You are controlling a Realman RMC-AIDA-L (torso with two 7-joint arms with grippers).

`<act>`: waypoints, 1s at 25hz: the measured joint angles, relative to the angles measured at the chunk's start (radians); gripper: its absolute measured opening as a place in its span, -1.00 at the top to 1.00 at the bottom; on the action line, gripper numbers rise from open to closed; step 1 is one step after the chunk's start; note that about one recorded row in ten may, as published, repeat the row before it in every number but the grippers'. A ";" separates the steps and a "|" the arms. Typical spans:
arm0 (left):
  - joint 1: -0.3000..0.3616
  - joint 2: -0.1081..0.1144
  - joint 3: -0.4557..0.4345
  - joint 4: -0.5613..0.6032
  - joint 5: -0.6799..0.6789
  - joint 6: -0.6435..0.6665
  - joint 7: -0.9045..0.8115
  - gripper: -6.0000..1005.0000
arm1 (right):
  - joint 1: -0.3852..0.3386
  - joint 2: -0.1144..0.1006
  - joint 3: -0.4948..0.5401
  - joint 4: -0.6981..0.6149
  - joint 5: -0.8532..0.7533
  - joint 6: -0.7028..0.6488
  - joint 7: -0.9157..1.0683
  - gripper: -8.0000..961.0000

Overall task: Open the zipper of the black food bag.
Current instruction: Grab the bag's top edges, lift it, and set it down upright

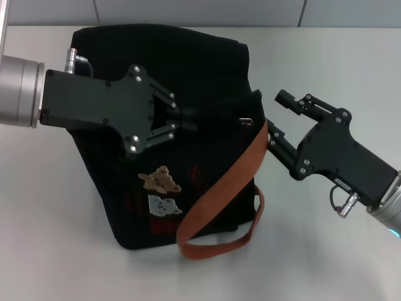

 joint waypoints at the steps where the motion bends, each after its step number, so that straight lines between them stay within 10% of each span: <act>1: 0.000 0.000 0.000 0.000 0.000 -0.002 0.000 0.80 | 0.001 0.000 0.000 0.000 -0.004 0.000 0.000 0.04; 25: 0.033 0.000 0.000 -0.018 -0.023 -0.002 0.032 0.81 | 0.054 0.000 -0.039 0.015 -0.026 0.009 0.008 0.07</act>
